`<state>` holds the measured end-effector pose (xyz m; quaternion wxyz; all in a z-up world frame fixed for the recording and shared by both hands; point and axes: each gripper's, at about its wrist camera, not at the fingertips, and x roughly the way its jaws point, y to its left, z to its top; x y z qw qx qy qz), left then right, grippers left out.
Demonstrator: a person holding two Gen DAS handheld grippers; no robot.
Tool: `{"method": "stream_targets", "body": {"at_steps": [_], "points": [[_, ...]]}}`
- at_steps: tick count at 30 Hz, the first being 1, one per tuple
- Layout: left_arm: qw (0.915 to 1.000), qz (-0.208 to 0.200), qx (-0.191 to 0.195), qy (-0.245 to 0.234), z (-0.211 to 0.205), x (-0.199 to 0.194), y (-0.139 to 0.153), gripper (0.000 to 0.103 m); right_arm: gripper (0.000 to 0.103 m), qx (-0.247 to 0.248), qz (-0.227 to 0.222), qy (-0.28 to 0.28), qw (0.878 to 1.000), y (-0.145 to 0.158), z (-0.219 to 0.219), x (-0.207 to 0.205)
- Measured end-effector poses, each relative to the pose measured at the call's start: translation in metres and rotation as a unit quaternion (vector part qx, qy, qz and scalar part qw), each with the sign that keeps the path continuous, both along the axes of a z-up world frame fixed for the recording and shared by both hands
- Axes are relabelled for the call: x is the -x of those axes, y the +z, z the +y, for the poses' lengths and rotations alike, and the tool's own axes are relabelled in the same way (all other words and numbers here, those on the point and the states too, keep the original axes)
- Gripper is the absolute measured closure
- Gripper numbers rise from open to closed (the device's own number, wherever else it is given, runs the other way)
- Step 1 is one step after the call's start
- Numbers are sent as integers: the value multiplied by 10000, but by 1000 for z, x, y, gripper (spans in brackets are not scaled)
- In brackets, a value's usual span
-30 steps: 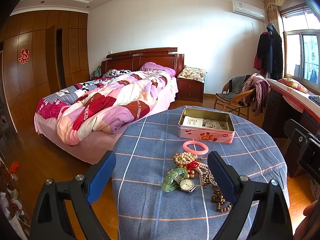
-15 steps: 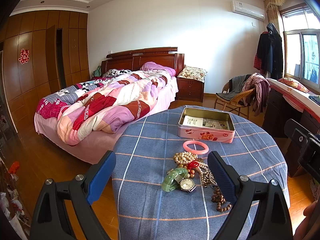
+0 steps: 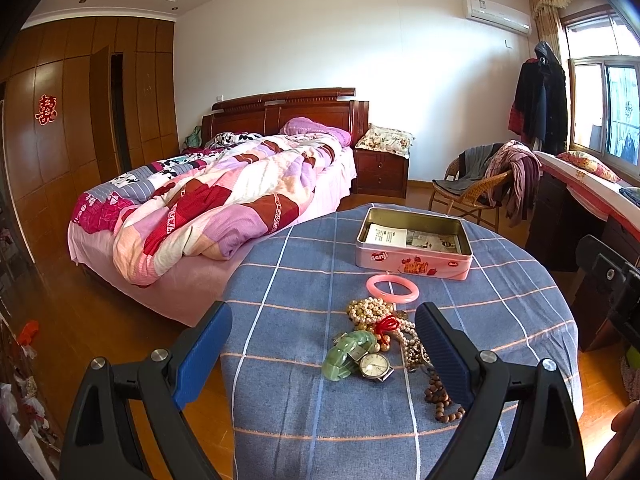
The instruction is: Organize jewelry
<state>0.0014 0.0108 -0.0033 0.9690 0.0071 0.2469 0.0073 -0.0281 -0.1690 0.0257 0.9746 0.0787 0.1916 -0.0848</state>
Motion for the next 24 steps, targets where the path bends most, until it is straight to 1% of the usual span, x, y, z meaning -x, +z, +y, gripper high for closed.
{"method": "stream_targets", "body": {"at_steps": [6, 9, 17, 24], "points": [[9999, 110, 15, 11, 0, -13, -6, 10, 0, -45, 80, -7, 10000, -10, -9, -9], [9998, 198, -55, 32, -3, -23, -13, 10, 0, -34, 129, -6, 9999, -16, -14, -15], [9986, 520, -126, -9, 0, -50, -33, 10, 0, -179, 359, 46, 9992, -33, -30, -36], [9959, 888, -161, -40, 4, -69, -54, 10, 0, -246, 605, 174, 9977, -50, -37, -50]]}}
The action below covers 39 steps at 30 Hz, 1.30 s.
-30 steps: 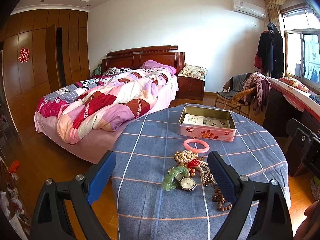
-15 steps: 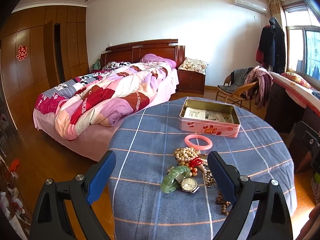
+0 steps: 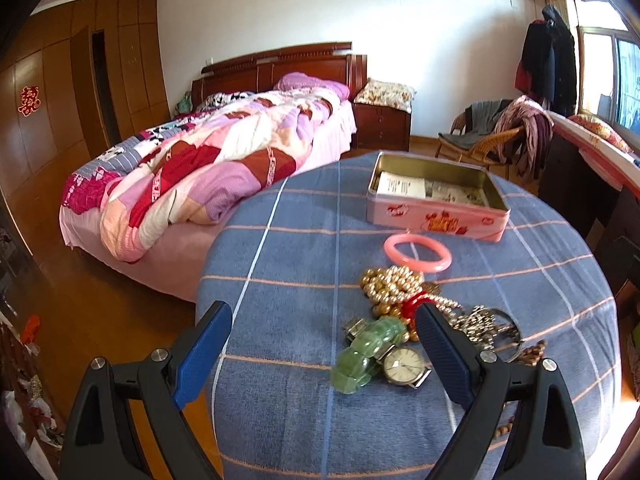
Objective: Organize jewelry
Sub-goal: 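Grasp the green jade bracelet with the left tool while the right tool grasps the wristwatch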
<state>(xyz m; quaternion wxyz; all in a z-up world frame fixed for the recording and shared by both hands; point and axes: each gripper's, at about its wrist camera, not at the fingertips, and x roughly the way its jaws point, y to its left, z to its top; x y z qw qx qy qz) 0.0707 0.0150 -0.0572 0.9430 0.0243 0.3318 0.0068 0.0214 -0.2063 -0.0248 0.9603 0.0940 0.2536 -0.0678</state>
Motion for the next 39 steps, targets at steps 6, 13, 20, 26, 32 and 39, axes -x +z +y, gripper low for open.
{"method": "stream_targets", "body": {"at_steps": [6, 13, 20, 26, 32, 39], "points": [[9991, 99, 56, -400, 12, -7, -10, 10, 0, 164, 194, 191, 9995, -10, -3, -11], [9932, 263, 321, -1088, 26, -3, -25, 11, 2, 141, 598, 534, 9967, -32, -16, -19], [9891, 628, 190, -1320, 11, -28, -41, 23, 16, -17, 1012, 802, 9916, -44, -22, -27], [9785, 1124, 648, -1602, 18, -44, -52, 83, 16, -6, 1016, 772, 9918, -38, -23, -39], [9729, 891, 1108, -1821, 31, -43, -31, 87, 17, -232, 1119, 1062, 9878, -43, -15, -50], [9754, 819, 1014, -1776, 32, -50, -23, 89, 28, -520, 1238, 2098, 9685, -45, 26, -57]]}}
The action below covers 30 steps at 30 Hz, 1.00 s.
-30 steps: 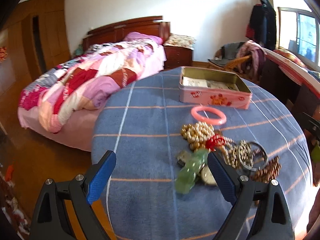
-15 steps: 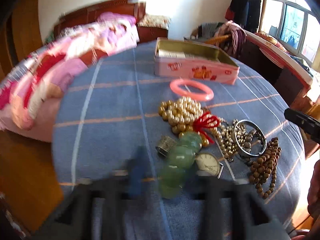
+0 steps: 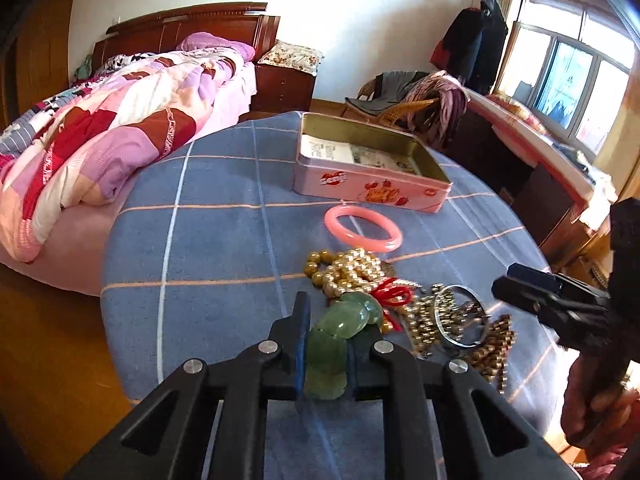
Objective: Organize jewelry
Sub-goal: 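Grasp the green jade bracelet with the left tool while the right tool grasps the wristwatch, then carry the jade bracelet and watch into the pink tin and release both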
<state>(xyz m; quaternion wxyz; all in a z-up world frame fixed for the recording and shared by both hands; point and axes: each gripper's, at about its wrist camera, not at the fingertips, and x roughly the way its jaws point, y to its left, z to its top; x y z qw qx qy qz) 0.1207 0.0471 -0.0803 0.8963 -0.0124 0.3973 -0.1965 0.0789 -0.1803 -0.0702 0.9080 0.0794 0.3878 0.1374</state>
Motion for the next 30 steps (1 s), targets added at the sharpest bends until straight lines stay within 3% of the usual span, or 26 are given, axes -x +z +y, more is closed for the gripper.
{"method": "stream_targets", "body": {"at_steps": [3, 6, 12, 16, 19, 26, 30], "points": [[9998, 175, -66, 47, 1, -5, -10, 89, 30, -157, 159, 745, 9970, -5, 30, -4], [9997, 209, -94, 86, 3, -6, -16, 89, 39, 29, 386, 1435, 9889, -17, 66, -10], [9998, 186, -99, 71, 9, -7, -15, 89, 47, 440, 640, 2077, 9751, -41, 110, -26], [9997, 225, -22, 130, 13, -8, -16, 89, 52, 589, 661, 2156, 9725, -47, 123, -38], [9995, 226, -8, 211, 18, -8, -16, 89, 68, 867, 580, 2179, 9704, -49, 126, -38], [9982, 60, -106, 586, 29, -9, -9, 91, 69, 598, 642, 2143, 9728, -29, 101, -24], [9975, -26, -119, 702, 34, -12, -2, 92, 69, 422, 386, 1920, 9797, -4, 74, -19]]}}
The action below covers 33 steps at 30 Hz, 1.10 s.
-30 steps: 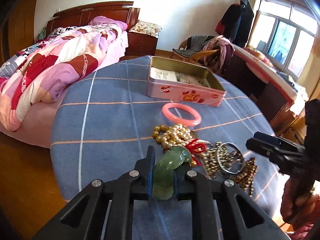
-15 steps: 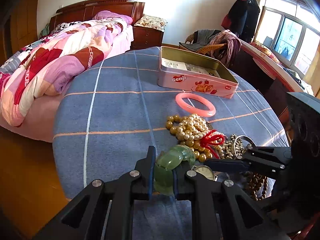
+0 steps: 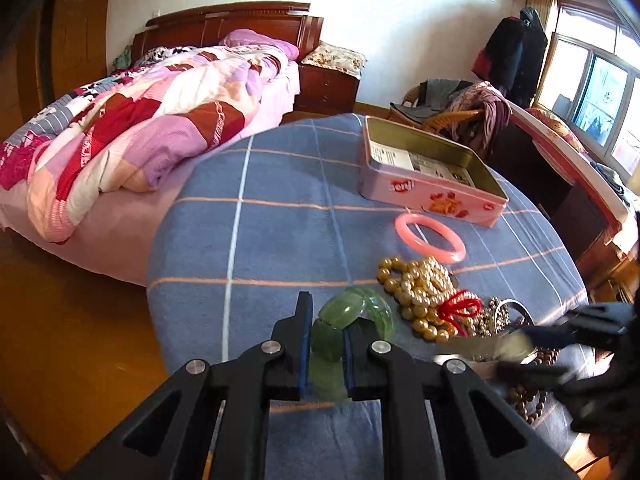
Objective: Organize jewelry
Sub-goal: 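Carry the jade bracelet and watch into the pink tin and release both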
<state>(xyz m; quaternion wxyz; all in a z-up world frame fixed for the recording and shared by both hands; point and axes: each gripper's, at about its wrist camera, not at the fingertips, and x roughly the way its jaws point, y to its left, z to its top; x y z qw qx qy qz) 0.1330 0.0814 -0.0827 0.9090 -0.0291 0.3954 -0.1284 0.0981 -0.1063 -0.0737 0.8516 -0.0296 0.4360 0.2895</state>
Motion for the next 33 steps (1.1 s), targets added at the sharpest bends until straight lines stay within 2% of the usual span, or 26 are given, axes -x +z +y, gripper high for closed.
{"method": "stream_targets", "body": {"at_steps": [7, 11, 15, 20, 23, 26, 29, 33], "points": [[9996, -211, 55, -182, -11, 4, 12, 92, 69, -596, -181, -865, 9943, 33, -53, -14], [9991, -351, 64, -240, -18, 1, 22, 92, 69, -560, -517, -1123, 9908, 57, -66, -24], [9981, -504, 54, -343, -29, -14, 34, 92, 69, -500, -787, -1416, 9855, 74, -76, -55], [9938, -930, 98, -607, -55, -42, 63, 92, 69, -626, -983, -1740, 9778, 87, -89, -95], [9915, -1092, 269, -661, -73, -75, 74, 92, 69, -587, -1032, -2040, 9717, 82, -93, -121], [9907, -1132, 376, -662, -88, -105, 74, 92, 69, -540, -969, -2285, 9672, 65, -94, -146], [9922, -990, 371, -666, -108, -140, 60, 92, 69, -420, -890, -2345, 9671, 46, -96, -161], [9947, -694, 291, -699, -125, -168, 36, 92, 69, -361, -656, -2331, 9696, 19, -100, -175]]}}
